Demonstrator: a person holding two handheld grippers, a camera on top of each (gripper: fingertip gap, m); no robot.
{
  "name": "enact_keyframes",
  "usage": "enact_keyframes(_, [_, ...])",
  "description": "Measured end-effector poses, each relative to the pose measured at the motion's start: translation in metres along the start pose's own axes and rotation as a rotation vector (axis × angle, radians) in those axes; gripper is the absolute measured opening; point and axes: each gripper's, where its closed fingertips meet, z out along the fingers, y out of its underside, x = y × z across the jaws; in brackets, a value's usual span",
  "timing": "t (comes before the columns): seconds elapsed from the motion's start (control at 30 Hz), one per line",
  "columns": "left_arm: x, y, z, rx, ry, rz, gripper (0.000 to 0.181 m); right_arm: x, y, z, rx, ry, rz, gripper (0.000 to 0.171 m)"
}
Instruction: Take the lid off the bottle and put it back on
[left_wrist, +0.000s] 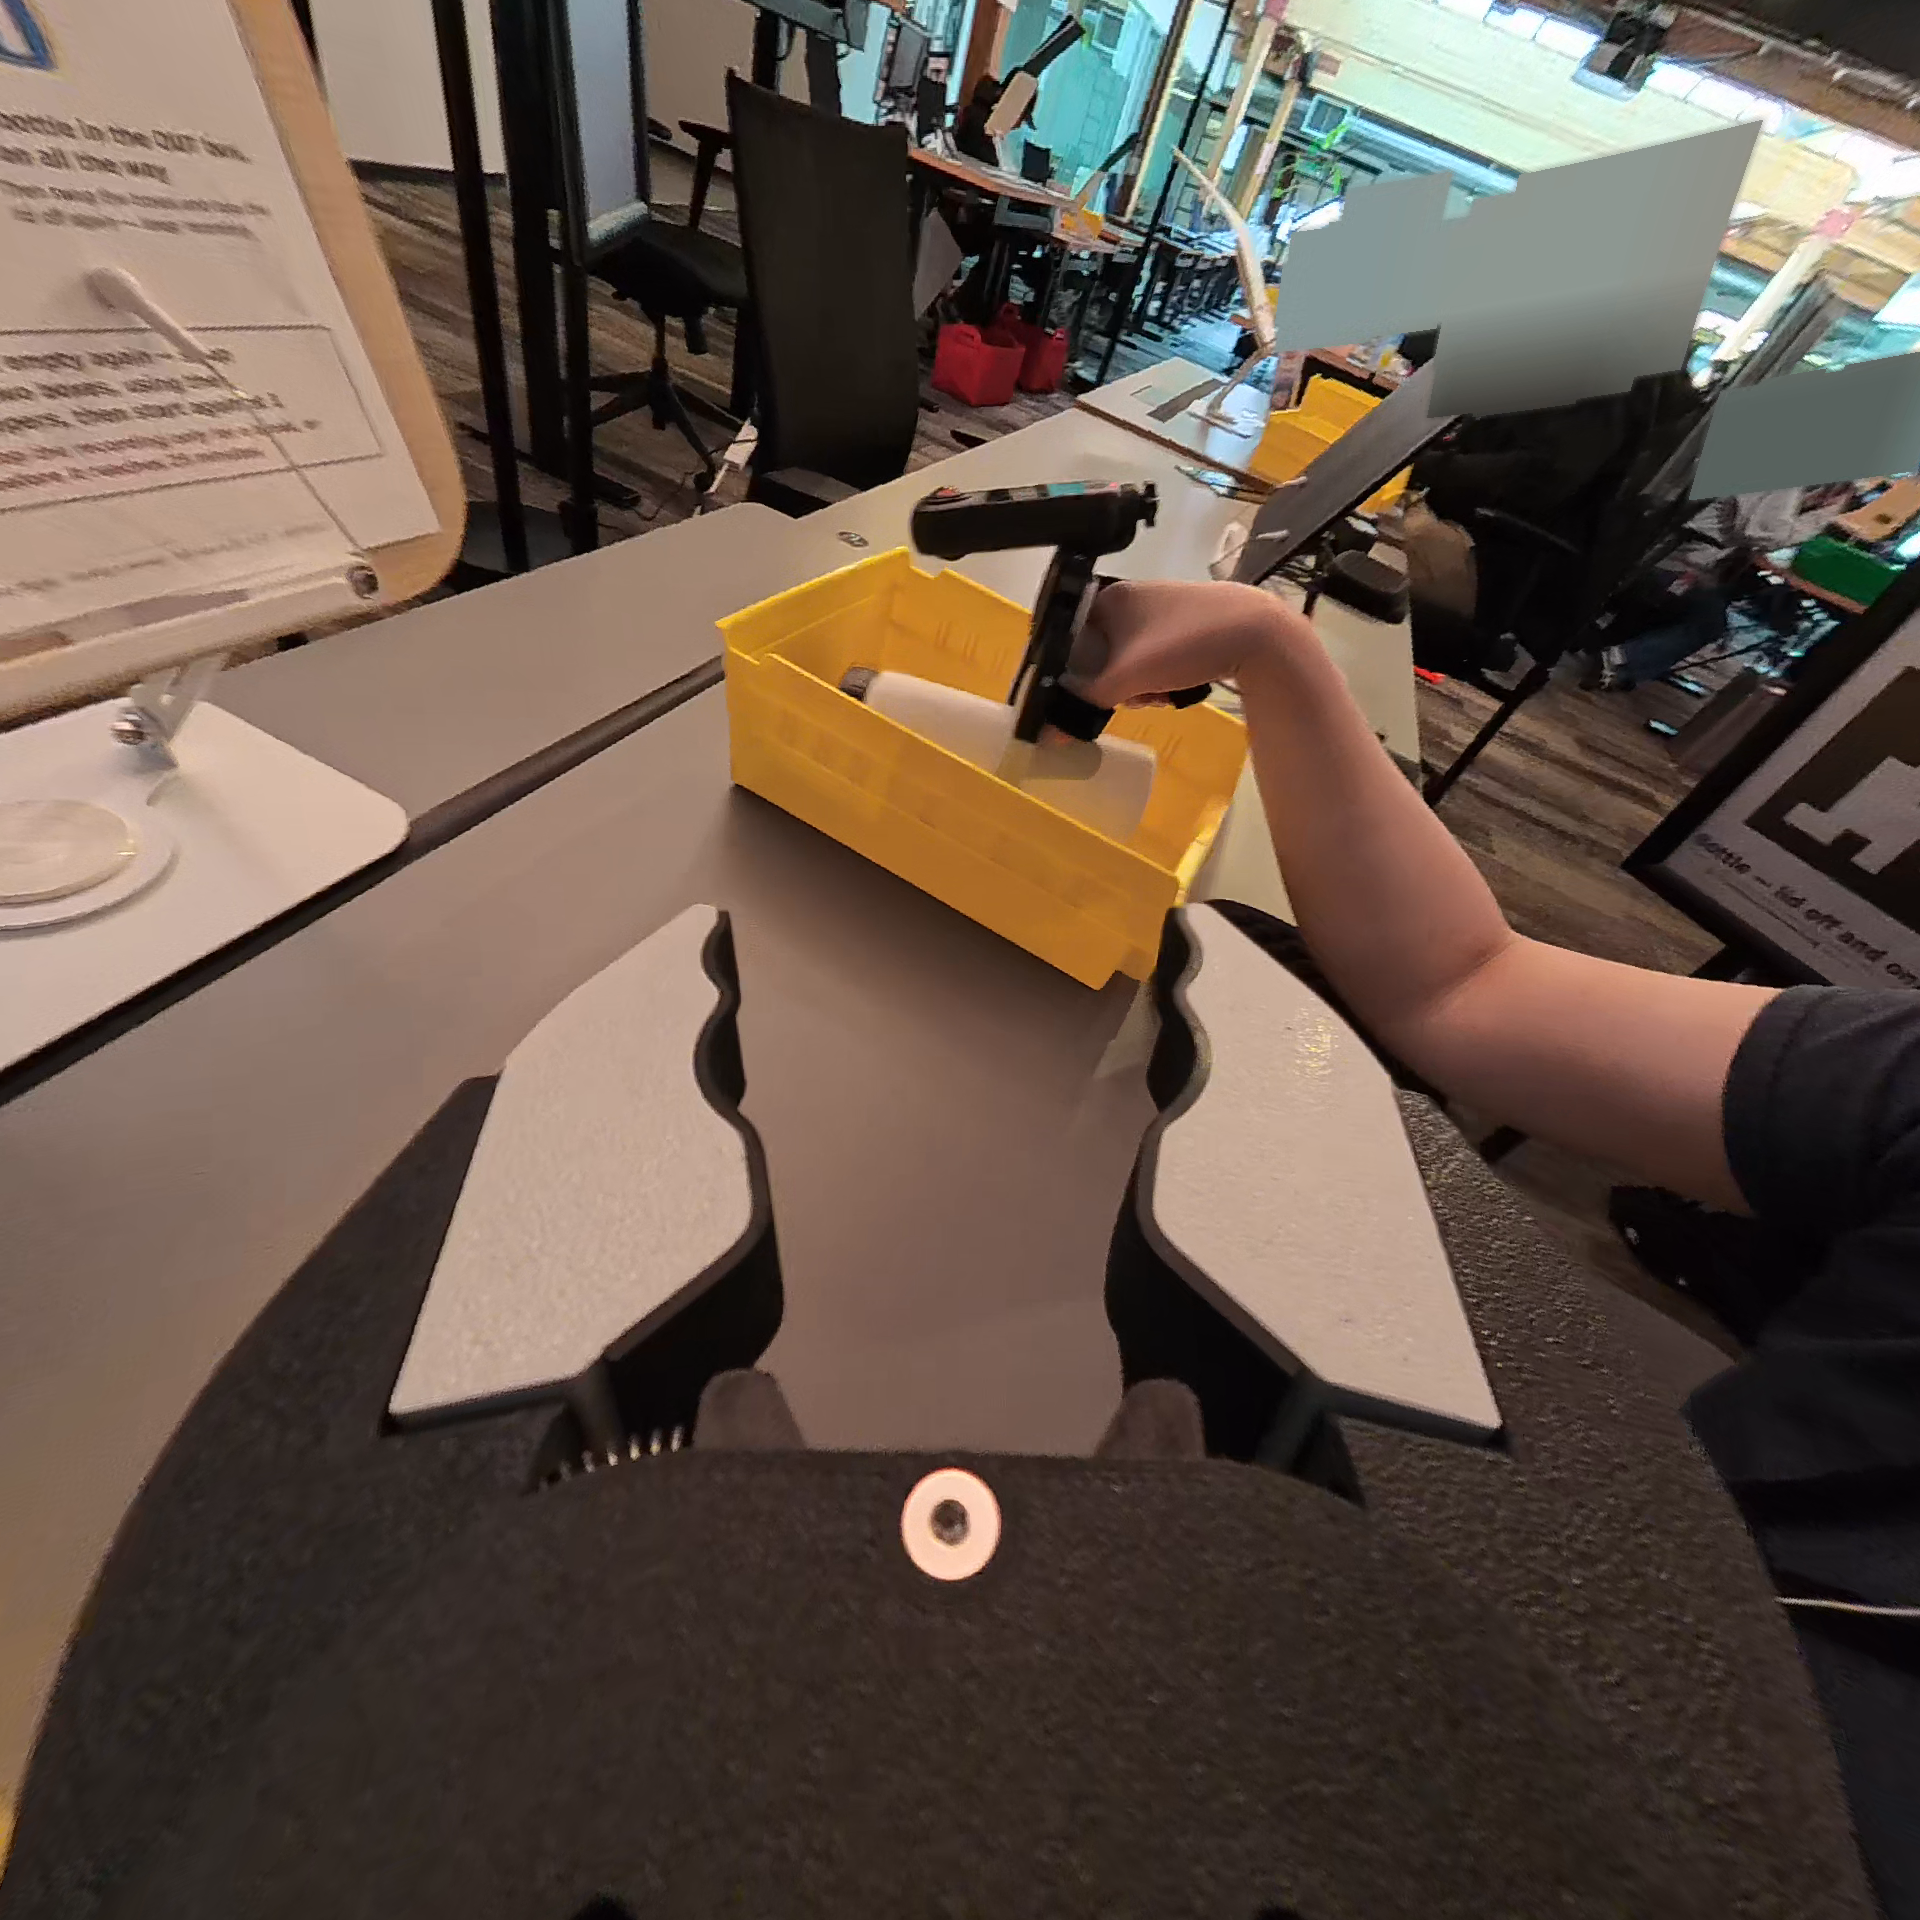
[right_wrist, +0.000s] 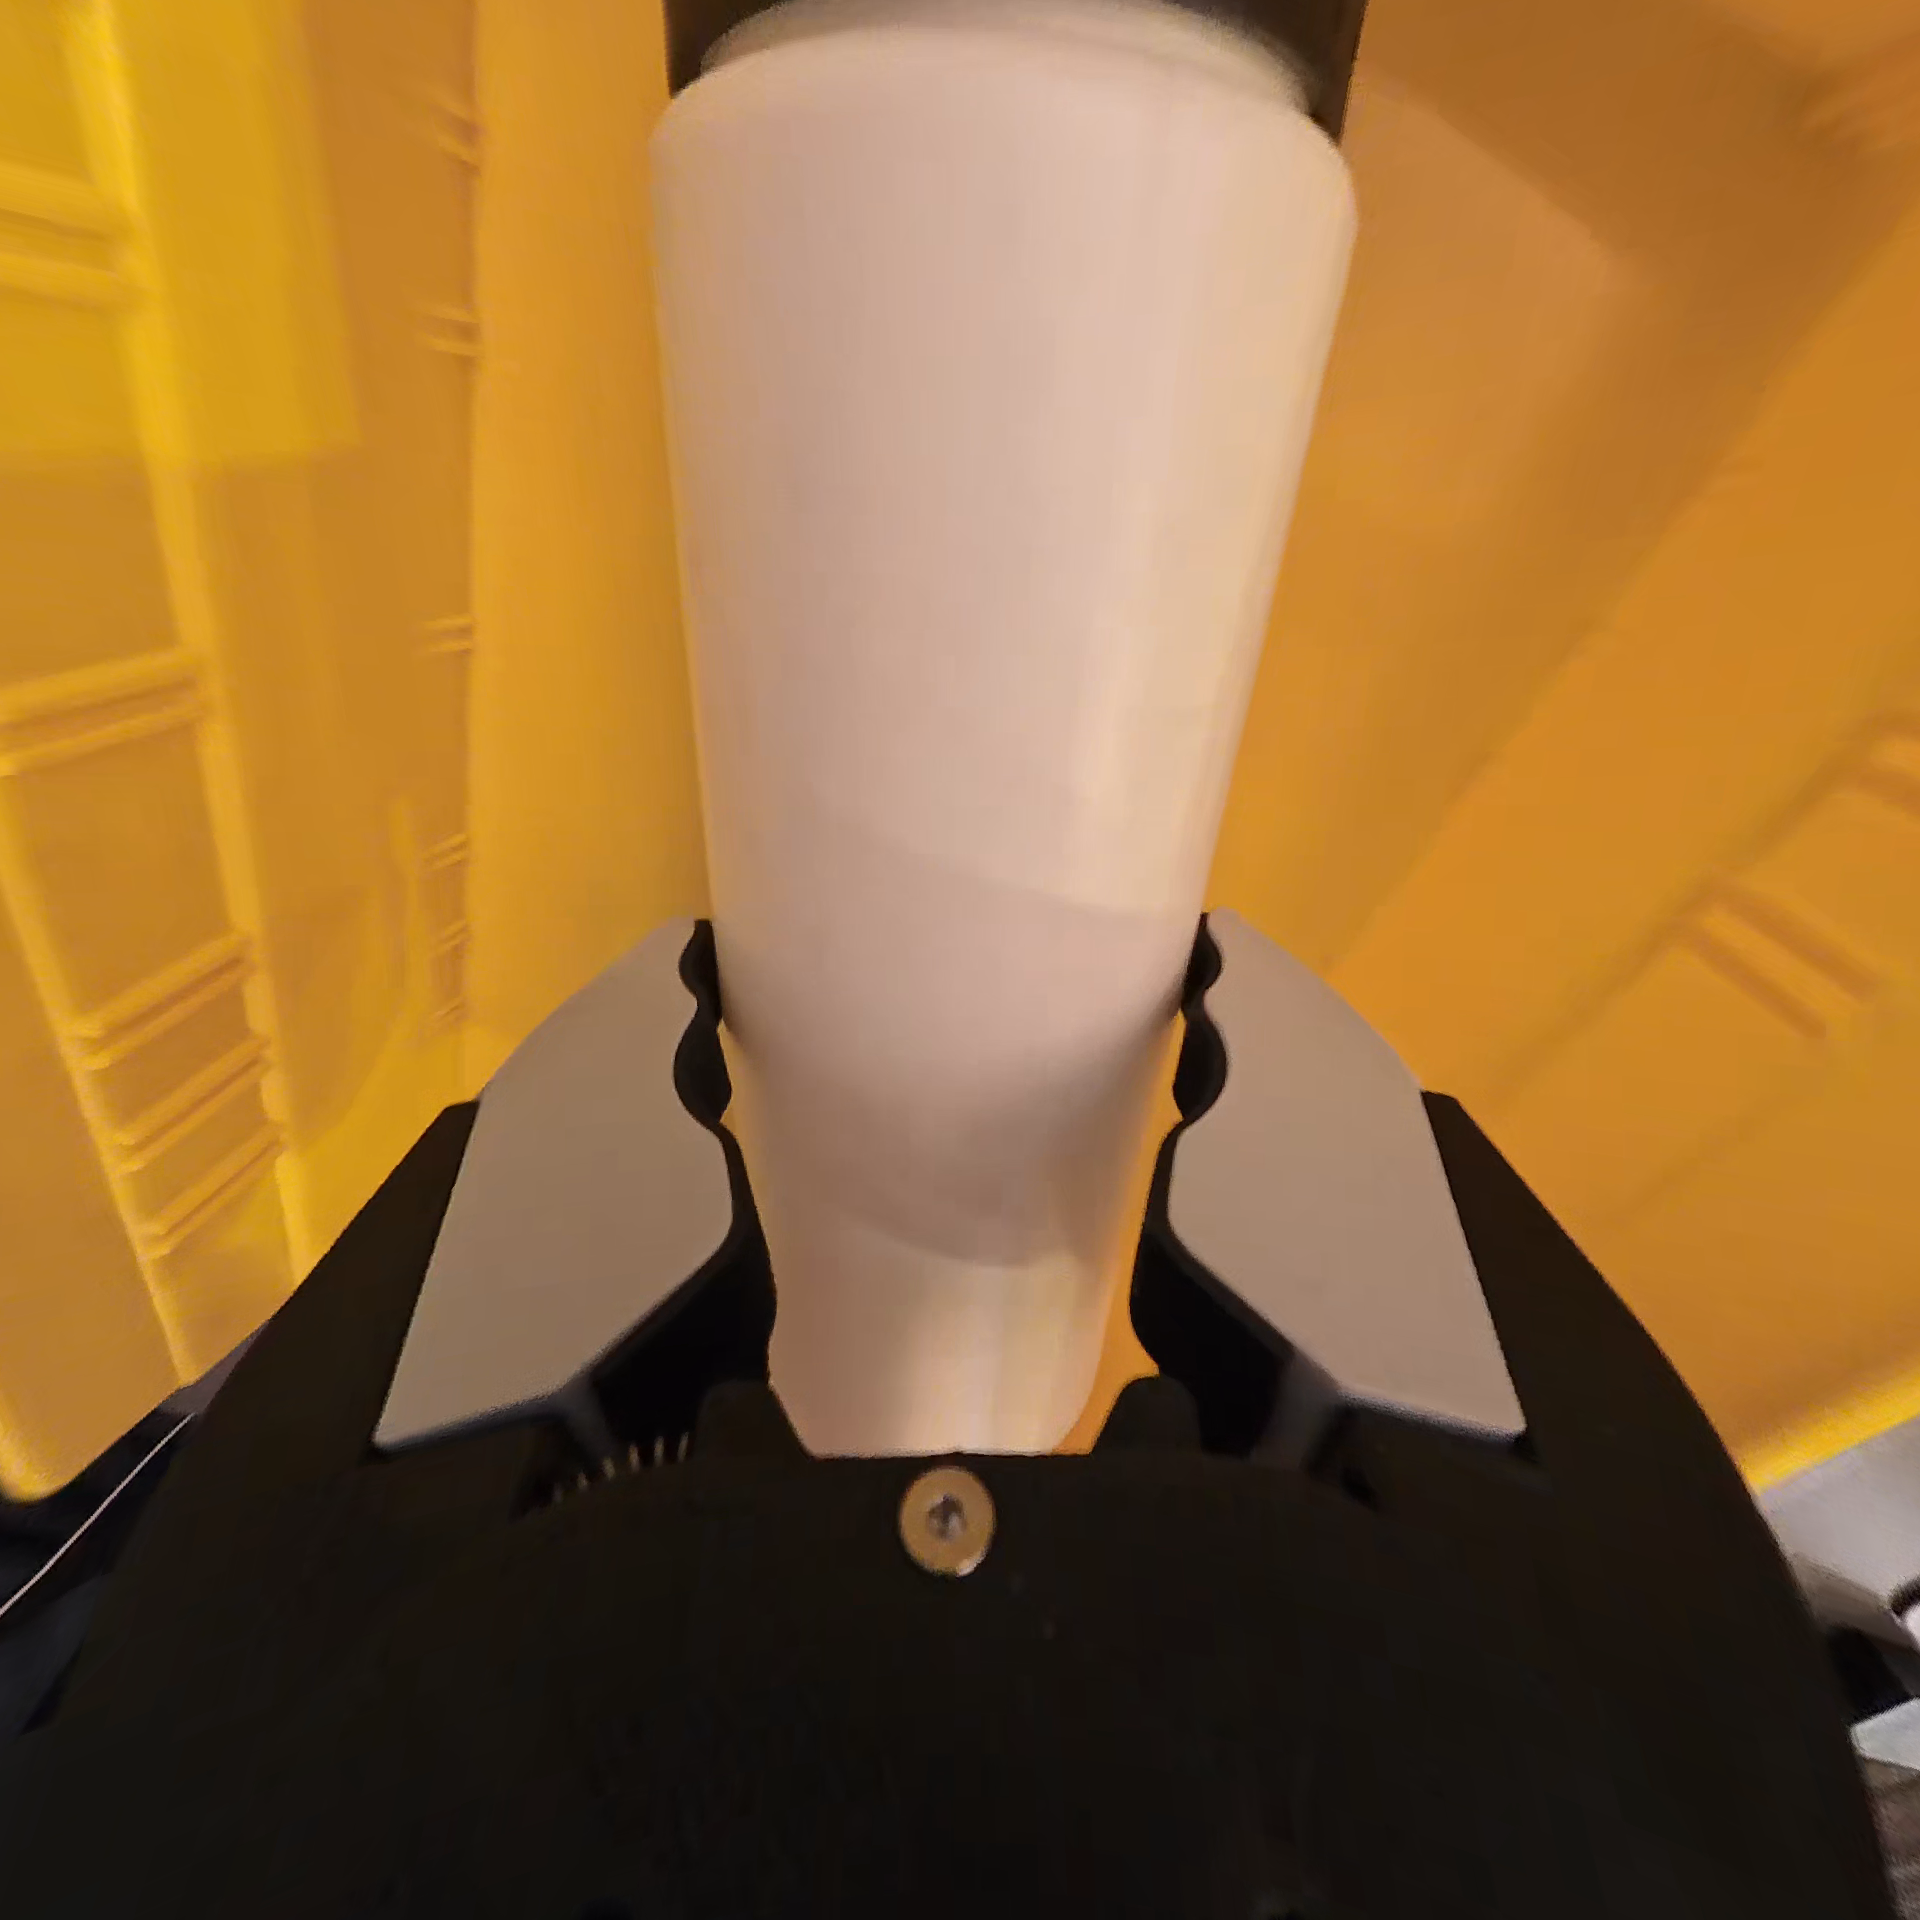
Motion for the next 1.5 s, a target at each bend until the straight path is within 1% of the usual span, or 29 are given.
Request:
enact_keyframes(0.1, [-0.015, -0.013, -0.025, 0.007, -0.11, 0.048, 0.077, -0.005, 0.002, -0.02, 0.061, -0.05, 0.008, 0.085])
enact_keyframes(0.17, [-0.039, -0.022, -0.056, -0.004, -0.291, 0.098, 0.077, 0.0, -0.005, -0.05, 0.201, -0.019, 0.005, 0.071])
enact_keyframes(0.27, [-0.077, -0.024, -0.113, -0.043, -0.576, 0.104, 0.078, 0.016, -0.012, -0.102, 0.465, 0.041, 0.049, 0.069])
enact_keyframes(0.33, [-0.098, -0.022, -0.151, -0.056, -0.726, 0.065, 0.076, 0.027, -0.008, -0.12, 0.553, 0.055, 0.087, 0.068])
enact_keyframes(0.4, [-0.117, -0.016, -0.184, -0.066, -0.843, 0.002, 0.075, 0.048, 0.002, -0.116, 0.536, 0.087, 0.149, 0.068])
enact_keyframes(0.47, [-0.135, 0.0, -0.212, -0.107, -0.931, -0.089, 0.074, 0.066, 0.012, -0.1, 0.462, 0.093, 0.208, 0.068])
enact_keyframes(0.53, [-0.155, 0.024, -0.24, -0.184, -1.032, -0.186, 0.073, 0.078, 0.02, -0.081, 0.385, 0.078, 0.252, 0.067])
enact_keyframes(0.6, [-0.173, 0.051, -0.263, -0.286, -1.123, -0.281, 0.072, 0.084, 0.026, -0.063, 0.311, 0.054, 0.276, 0.063])
enact_keyframes(0.63, [-0.18, 0.064, -0.273, -0.337, -1.158, -0.325, 0.071, 0.086, 0.029, -0.054, 0.27, 0.052, 0.287, 0.056])
enact_keyframes(0.67, [-0.186, 0.076, -0.28, -0.38, -1.18, -0.363, 0.07, 0.086, 0.033, -0.046, 0.225, 0.041, 0.289, 0.039])
enact_keyframes(0.7, [-0.191, 0.085, -0.283, -0.408, -1.186, -0.395, 0.064, 0.078, 0.035, -0.039, 0.185, -0.02, 0.276, 0.006])
enact_keyframes(0.73, [-0.195, 0.091, -0.283, -0.417, -1.173, -0.423, 0.054, 0.075, 0.037, -0.034, 0.154, -0.039, 0.281, 0.006])
enact_keyframes(0.77, [-0.199, 0.095, -0.283, -0.41, -1.159, -0.443, 0.051, 0.075, 0.039, -0.031, 0.134, -0.043, 0.284, 0.006])
enact_keyframes(0.83, [-0.209, 0.099, -0.288, -0.407, -1.185, -0.446, 0.052, 0.072, 0.039, -0.03, 0.122, -0.055, 0.301, 0.006])
enact_keyframes(0.97, [-0.219, 0.119, -0.302, -0.491, -1.246, -0.481, 0.057, 0.062, 0.036, -0.029, 0.109, -0.085, 0.31, 0.006])
enact_keyframes(1.03, [-0.221, 0.135, -0.305, -0.533, -1.236, -0.544, 0.055, 0.057, 0.032, -0.028, 0.101, -0.092, 0.31, 0.006])
enact_keyframes(1.1, [-0.224, 0.144, -0.302, -0.525, -1.191, -0.59, 0.043, 0.05, 0.028, -0.027, 0.094, -0.089, 0.281, 0.006])
enact_keyframes(1.13, [-0.227, 0.147, -0.304, -0.517, -1.194, -0.607, 0.041, 0.046, 0.026, -0.027, 0.091, -0.092, 0.27, 0.007])
enact_keyframes(1.23, [-0.228, 0.161, -0.311, -0.551, -1.202, -0.665, 0.042, 0.032, 0.02, -0.025, 0.074, -0.115, 0.259, 0.007])
enact_keyframes(1.27, [-0.227, 0.167, -0.311, -0.568, -1.191, -0.697, 0.045, 0.028, 0.018, -0.025, 0.067, -0.114, 0.252, 0.007])
enact_keyframes(1.33, [-0.223, 0.182, -0.308, -0.621, -1.153, -0.758, 0.046, 0.02, 0.014, -0.024, 0.056, -0.104, 0.237, 0.007])
enact_keyframes(1.4, [-0.22, 0.194, -0.298, -0.658, -1.079, -0.808, 0.038, 0.013, 0.008, -0.022, 0.053, -0.093, 0.235, 0.006])
enact_keyframes(1.43, [-0.219, 0.199, -0.292, -0.668, -1.037, -0.83, 0.03, 0.009, 0.004, -0.022, 0.055, -0.092, 0.24, 0.006])
enact_keyframes(1.47, [-0.217, 0.203, -0.284, -0.681, -0.991, -0.85, 0.017, 0.004, 0.0, -0.021, 0.056, -0.091, 0.241, 0.006])
enact_keyframes(1.5, [-0.215, 0.206, -0.278, -0.703, -0.962, -0.862, 0.01, -0.001, -0.004, -0.021, 0.058, -0.092, 0.234, 0.006])
